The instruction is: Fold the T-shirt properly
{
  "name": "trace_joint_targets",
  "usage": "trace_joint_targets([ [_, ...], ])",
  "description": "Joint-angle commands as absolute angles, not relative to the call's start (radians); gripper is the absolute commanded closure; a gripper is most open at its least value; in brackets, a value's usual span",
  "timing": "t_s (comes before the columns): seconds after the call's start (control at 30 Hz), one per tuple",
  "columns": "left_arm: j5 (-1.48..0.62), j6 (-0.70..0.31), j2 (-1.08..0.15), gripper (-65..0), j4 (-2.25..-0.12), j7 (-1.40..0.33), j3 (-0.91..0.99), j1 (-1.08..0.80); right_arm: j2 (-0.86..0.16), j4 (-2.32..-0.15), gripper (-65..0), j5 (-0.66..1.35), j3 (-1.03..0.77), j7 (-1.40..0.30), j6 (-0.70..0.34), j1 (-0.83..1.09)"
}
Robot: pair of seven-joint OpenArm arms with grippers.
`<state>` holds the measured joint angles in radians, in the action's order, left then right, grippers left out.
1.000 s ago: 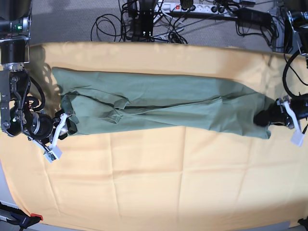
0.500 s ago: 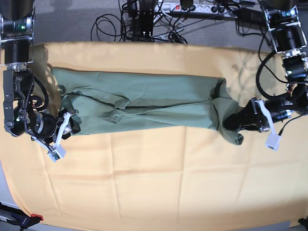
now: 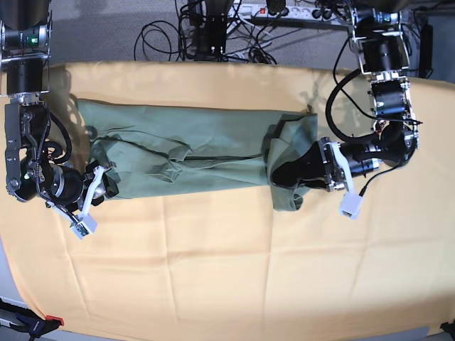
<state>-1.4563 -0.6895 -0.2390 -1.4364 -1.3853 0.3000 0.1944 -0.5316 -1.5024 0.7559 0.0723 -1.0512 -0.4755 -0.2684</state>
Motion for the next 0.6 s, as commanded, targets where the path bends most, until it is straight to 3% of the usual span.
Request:
trace_joint_targets([
  [0.0, -1.484, -0.698, -0.232, 0.0, -1.451, -1.37, 0.301, 0.214, -0.549, -1.515, -26.2, 0.759, 0.064, -1.032, -0.48, -0.292],
  [0.2, -1.484, -0.698, -0.185, 0.0, -1.451, -1.369, 0.301, 0.213, -0.549, -1.515, -26.2, 0.759, 0.064, -1.032, -0.479, -0.291],
  [0.23, -1.484, -0.698, -0.183, -2.7, -1.451, -1.369, 0.301, 0.213, -0.549, -1.515, -26.2, 0.759, 0.064, -1.032, -0.479, -0.291],
  [0.33, -1.484, -0.692, -0.182, -26.6, -1.451, -1.37, 0.301, 0.213, -0.549, -1.515, -26.2, 0.759, 0.064, -1.032, -0.479, -0.291],
  [0.4, -1.484, -0.666, -0.183, -38.3, -1.451, -1.369, 0.301, 0.213, -0.549, -1.515, -26.2, 0.759, 0.064, -1.032, -0.479, -0.291],
  [0.57, -1.484, -0.658, -0.183, -40.5, -1.451, -1.369, 0.301, 0.214, -0.549, -1.515, -26.2, 0.759, 0.064, -1.032, -0.479, -0.291],
])
